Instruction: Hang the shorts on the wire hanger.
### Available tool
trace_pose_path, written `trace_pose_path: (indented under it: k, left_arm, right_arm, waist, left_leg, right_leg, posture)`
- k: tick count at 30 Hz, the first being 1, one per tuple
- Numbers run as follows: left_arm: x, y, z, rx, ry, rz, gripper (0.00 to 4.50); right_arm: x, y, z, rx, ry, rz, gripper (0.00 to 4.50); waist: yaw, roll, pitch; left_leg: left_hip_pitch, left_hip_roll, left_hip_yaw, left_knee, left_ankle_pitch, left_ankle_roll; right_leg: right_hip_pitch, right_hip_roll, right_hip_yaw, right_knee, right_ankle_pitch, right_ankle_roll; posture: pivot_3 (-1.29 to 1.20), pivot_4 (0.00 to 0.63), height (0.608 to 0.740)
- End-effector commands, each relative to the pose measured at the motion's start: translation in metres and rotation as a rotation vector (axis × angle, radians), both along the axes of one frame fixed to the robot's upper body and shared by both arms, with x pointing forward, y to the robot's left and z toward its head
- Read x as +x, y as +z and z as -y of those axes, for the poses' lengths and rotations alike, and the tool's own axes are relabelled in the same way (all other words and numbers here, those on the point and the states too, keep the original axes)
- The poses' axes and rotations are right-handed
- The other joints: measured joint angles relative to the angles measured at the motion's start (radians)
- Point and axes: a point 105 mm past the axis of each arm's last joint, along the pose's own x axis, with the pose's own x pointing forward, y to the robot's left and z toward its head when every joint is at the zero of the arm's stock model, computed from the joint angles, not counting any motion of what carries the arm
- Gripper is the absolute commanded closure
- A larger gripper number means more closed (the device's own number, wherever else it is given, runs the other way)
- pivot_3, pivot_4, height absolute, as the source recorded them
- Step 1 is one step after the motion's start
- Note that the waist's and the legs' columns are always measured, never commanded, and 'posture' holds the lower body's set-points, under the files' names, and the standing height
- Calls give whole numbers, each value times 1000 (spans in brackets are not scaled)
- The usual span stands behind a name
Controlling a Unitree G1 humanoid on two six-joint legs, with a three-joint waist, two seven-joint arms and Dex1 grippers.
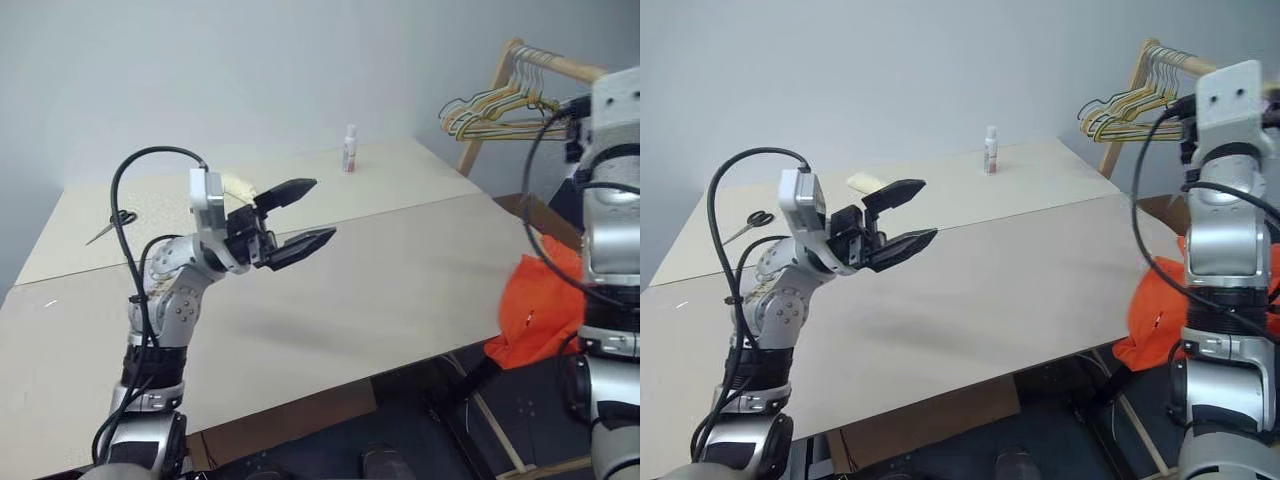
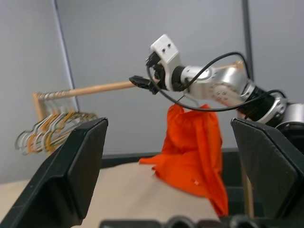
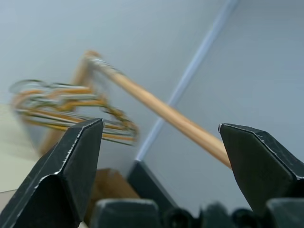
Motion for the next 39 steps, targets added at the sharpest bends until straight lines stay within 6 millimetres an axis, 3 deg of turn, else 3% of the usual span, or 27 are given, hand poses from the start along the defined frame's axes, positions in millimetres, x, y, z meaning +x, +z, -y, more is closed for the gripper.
trace_pose_path:
  k: [1,8,14,25,39]
  left_arm:
    - [3,4,-14,36,73,16,0]
    - [3,-15,-48,166,227,-39,0]
    - [-11,-32,-63,254,277,-75,0]
    - [-20,-54,-73,310,335,-140,0]
    - [-22,-69,-70,365,340,-171,0]
  right_arm:
    - [1,2,-37,-67,195,-37,31]
    - [-5,-59,-103,-202,553,-330,31]
    - [-26,-98,-129,-292,768,-477,31]
    - [-56,-159,-140,-355,973,-700,31]
    - [-58,-171,-144,-362,976,-727,31]
  waist:
    - [5,-2,1]
    - [48,-4,3]
    - [109,-5,3]
    - [201,-13,6]
    - [214,-16,6]
  left_leg:
    - [0,0,0,0,0,0]
    - [0,1,0,-5,0,-1]
    - [-16,0,-3,-6,6,-11]
    - [-16,0,-6,-7,5,-8]
    - [-15,-1,-7,-7,6,-10]
  right_leg:
    - [0,0,0,0,0,0]
    - [-4,-1,-2,0,0,-1]
    - [-21,-2,-5,1,1,-3]
    - [-19,-2,-11,0,1,-7]
    - [-18,-1,-12,0,2,-8]
  posture:
    - [-25,0,740]
    - [35,0,740]
    - [129,0,740]
    - [195,0,740]
    - [195,0,740]
